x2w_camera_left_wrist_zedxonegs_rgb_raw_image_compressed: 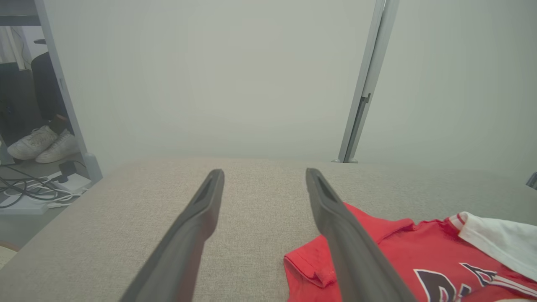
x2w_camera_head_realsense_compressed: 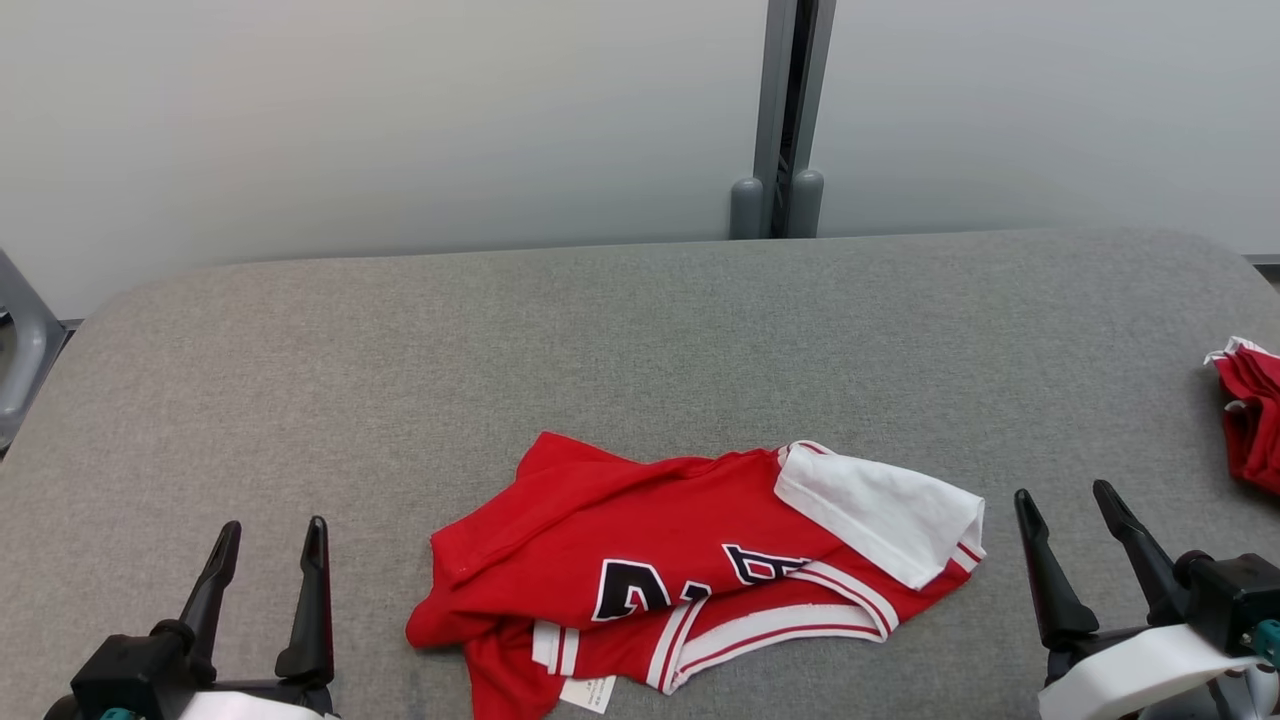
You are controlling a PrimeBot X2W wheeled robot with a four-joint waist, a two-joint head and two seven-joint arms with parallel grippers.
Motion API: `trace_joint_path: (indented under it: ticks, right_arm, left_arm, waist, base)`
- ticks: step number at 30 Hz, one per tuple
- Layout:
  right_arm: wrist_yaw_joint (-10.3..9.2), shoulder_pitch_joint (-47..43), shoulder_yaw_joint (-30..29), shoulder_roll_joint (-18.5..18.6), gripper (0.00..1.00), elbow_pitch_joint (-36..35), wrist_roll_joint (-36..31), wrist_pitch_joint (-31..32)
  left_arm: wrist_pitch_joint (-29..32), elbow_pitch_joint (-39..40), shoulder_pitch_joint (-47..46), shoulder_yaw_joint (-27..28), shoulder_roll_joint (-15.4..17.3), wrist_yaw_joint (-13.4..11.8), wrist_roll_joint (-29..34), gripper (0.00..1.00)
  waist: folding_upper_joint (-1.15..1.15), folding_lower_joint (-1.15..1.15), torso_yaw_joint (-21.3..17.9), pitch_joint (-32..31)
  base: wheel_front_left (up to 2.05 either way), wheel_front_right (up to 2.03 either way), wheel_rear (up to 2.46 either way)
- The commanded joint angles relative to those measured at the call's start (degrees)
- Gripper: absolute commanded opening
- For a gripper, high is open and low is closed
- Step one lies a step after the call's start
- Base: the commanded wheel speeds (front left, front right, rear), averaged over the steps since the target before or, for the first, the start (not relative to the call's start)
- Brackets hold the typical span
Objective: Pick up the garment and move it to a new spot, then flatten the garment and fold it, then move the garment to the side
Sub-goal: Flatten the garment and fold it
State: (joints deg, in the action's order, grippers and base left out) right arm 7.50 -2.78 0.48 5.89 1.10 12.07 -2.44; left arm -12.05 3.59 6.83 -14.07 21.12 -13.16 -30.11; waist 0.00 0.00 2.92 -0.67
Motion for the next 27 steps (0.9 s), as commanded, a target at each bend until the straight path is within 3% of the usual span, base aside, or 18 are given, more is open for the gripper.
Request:
trace_joint_path:
  ticks: [1,9,19,27]
  right_arm:
    - [-0.02,0.1,-0.2,0.3,1.0,0.1,0.1,0.2]
    - [-0.02,0.5,0.2,0.2,1.0,0.3,0.3,0.6]
    - [-0.02,2.1,2.1,0.1,1.0,0.7,0.6,0.5]
    - [-0.02,2.8,2.1,-0.3,1.0,1.6,0.8,-0.2]
  left_arm:
    - [0.0,0.0,-0.5,0.0,0.2,-0.1,-0.1,1.0]
    - [1.7,0.8,-2.5,-1.5,0.6,0.3,0.7,1.0]
    - [13.7,-7.6,-8.5,-7.5,-1.5,6.6,-5.5,1.0]
    - [15.3,-15.3,-11.2,-8.0,-2.9,9.9,-9.0,1.0]
  waist:
    - [0.0,0.0,0.0,0.0]
    - [0.0,0.0,0.3,0.2]
    - [0.0,0.0,-1.4,4.1]
    - [0.0,0.0,-2.9,6.1]
  base:
    - [0.0,0.0,0.0]
    - [0.0,0.0,0.0]
    - [0.0,0.0,0.0]
    - [0.0,0.0,0.0]
